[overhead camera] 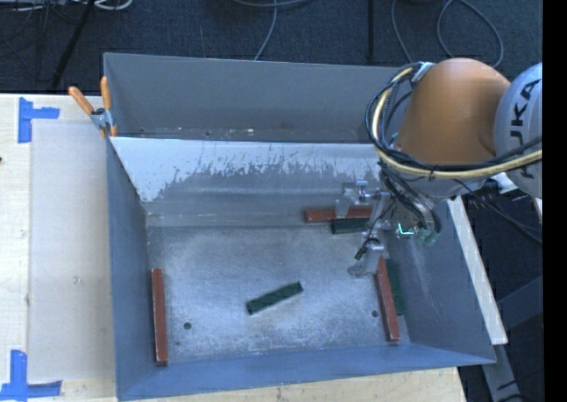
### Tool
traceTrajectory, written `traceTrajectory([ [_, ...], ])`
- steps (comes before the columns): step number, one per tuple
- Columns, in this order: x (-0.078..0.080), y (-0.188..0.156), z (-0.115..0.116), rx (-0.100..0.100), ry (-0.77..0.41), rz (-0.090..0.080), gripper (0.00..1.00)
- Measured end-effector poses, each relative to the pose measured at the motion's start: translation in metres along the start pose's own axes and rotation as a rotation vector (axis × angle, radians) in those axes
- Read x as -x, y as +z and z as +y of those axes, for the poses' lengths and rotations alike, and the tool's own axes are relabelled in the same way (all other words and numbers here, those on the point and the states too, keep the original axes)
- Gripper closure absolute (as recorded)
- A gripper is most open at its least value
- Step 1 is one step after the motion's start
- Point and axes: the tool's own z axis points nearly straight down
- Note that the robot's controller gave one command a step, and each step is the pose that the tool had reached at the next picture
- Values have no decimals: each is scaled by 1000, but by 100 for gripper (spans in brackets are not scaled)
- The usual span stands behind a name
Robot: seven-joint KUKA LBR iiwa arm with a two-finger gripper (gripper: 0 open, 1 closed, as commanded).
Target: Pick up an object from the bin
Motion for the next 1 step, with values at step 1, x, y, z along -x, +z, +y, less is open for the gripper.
traceTrajectory([
  [1,-53,152,82,1,-134,2,0],
])
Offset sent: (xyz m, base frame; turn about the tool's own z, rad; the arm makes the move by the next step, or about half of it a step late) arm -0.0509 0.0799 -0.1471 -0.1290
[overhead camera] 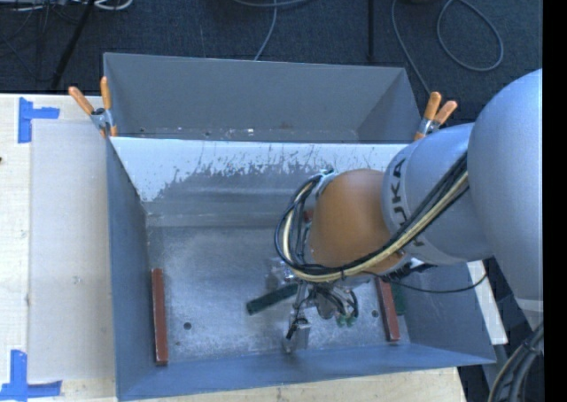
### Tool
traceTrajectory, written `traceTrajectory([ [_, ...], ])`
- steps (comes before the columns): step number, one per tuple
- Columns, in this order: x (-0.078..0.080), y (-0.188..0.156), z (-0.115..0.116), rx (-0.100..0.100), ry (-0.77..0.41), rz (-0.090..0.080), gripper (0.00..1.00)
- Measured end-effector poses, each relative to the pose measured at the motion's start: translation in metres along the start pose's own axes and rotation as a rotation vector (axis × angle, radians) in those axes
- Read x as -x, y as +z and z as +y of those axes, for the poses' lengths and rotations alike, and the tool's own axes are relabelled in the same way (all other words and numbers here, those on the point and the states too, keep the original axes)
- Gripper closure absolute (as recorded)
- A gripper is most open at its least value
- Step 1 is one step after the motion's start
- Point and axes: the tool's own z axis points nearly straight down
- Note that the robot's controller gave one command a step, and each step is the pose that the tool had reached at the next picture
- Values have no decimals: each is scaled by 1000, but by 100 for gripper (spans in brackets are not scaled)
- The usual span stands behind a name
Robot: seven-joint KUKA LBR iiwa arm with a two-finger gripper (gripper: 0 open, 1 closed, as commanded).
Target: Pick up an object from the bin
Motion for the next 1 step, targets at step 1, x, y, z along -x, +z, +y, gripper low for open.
traceTrajectory([
  [1,13,-36,8,-2,-36,-14,0],
])
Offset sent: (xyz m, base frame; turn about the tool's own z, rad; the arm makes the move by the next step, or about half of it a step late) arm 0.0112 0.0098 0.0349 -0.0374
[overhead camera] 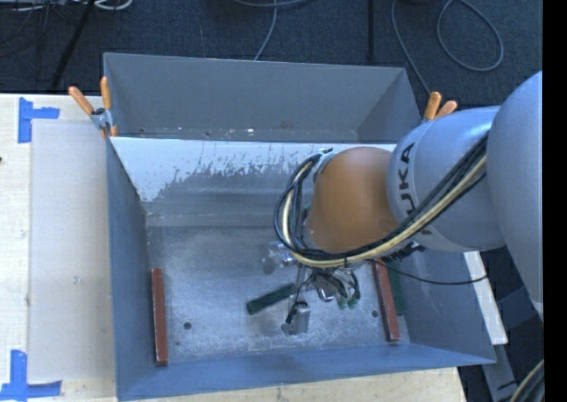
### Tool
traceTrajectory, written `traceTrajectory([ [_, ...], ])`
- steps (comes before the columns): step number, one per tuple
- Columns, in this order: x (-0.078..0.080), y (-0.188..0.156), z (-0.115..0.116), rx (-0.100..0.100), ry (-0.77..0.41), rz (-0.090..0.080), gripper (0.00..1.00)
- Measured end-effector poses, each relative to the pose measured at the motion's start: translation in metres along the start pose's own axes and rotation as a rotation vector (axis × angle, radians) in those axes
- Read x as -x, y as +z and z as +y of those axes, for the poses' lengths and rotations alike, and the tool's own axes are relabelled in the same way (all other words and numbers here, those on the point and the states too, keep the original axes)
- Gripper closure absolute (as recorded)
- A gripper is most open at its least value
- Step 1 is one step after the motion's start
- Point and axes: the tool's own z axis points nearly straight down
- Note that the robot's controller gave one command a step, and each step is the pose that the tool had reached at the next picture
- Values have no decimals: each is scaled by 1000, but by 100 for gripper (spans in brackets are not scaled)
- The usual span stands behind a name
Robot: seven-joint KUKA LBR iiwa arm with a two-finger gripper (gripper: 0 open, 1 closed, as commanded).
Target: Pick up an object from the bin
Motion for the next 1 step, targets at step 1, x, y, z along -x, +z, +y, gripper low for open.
traceTrajectory([
  [1,-6,2,16,0,-65,5,0],
])
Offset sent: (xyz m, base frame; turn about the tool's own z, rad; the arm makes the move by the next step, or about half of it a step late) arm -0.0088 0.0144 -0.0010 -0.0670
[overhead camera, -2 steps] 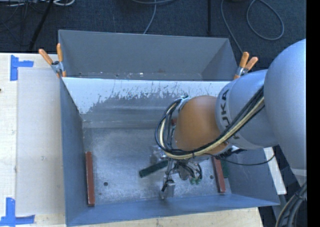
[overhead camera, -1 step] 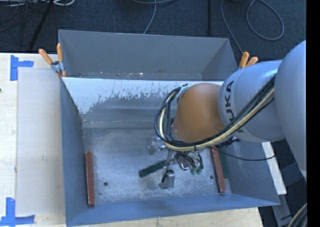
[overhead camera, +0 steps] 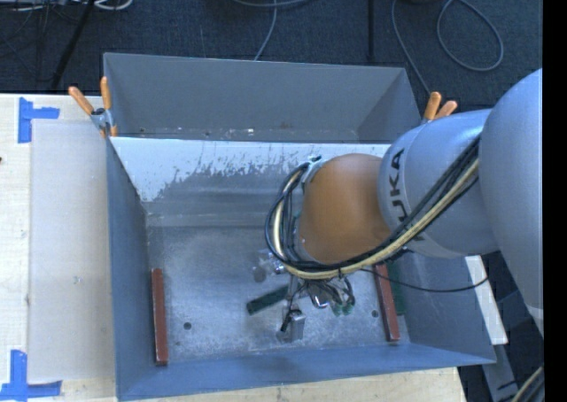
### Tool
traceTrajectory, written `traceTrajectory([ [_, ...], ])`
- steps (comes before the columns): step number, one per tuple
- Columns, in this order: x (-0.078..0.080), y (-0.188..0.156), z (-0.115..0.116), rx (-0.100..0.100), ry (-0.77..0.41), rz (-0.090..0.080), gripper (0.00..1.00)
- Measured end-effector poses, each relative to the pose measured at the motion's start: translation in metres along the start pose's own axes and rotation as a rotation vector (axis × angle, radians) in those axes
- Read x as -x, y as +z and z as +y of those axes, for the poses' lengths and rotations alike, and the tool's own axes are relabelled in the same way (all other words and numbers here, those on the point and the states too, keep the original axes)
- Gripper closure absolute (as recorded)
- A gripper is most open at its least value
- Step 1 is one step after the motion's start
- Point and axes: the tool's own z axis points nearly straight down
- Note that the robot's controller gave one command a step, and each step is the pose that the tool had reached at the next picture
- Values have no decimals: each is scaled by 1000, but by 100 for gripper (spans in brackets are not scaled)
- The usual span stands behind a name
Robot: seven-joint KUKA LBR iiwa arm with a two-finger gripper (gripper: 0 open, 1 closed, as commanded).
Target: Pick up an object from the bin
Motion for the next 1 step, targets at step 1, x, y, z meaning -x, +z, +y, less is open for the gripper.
traceTrajectory([
  [1,0,32,-7,0,-1,3,0],
])
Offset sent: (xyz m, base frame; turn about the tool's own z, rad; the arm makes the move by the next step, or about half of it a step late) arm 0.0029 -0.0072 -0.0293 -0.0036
